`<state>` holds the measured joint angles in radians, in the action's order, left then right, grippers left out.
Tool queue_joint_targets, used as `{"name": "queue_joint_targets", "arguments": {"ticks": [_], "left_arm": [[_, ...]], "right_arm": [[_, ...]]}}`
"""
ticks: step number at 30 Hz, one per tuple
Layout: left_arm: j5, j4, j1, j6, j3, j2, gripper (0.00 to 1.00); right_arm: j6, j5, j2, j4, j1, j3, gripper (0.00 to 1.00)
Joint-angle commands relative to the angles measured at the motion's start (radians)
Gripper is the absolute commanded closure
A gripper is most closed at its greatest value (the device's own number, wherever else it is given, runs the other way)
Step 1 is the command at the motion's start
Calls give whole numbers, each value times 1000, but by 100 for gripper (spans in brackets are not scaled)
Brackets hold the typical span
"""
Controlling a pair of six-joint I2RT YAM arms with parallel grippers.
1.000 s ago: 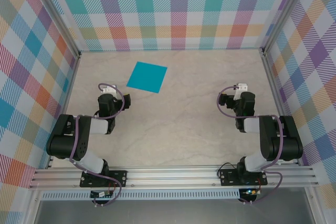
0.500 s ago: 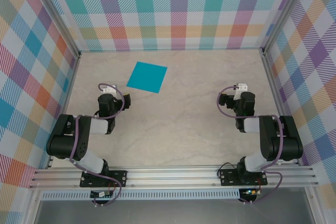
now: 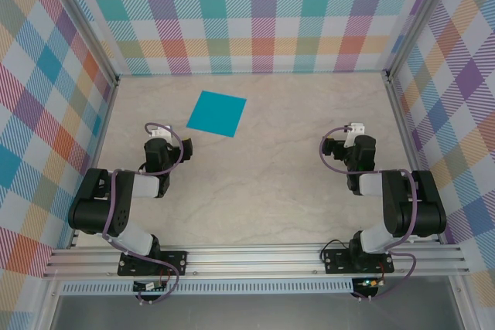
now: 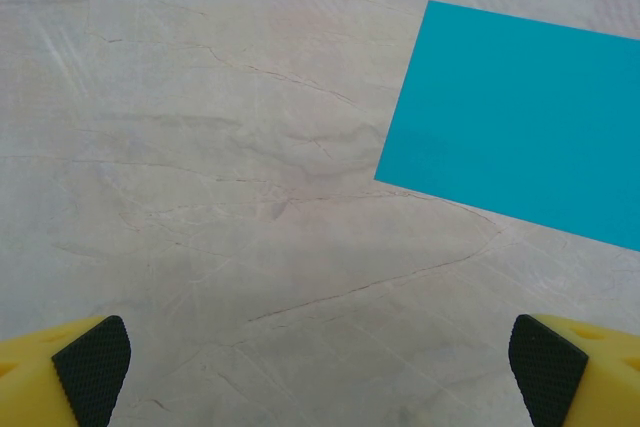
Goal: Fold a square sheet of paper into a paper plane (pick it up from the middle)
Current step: Move the square sheet of paper to the center of the table.
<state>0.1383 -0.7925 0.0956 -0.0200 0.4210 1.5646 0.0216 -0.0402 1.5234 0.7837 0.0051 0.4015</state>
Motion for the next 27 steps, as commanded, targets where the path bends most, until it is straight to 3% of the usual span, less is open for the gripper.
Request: {"name": "queue_joint_targets", "arguments": {"ticks": [1,19,22,27], "left_arm": [[-18,-27,-17,-8,-5,2,0],[-20,-26,-17,-8,-5,2,0],[-20,-27,-16,-8,-5,2,0],[-95,-52,-17,-37,-27,-17,0]], "right_arm": [[12,17,-4,5,-4,19,0],[11,17,-3,9,-4,16,0],[-29,112,-4,-3,-4,23,0],[-44,127,-34,-2,2,10,0]]}}
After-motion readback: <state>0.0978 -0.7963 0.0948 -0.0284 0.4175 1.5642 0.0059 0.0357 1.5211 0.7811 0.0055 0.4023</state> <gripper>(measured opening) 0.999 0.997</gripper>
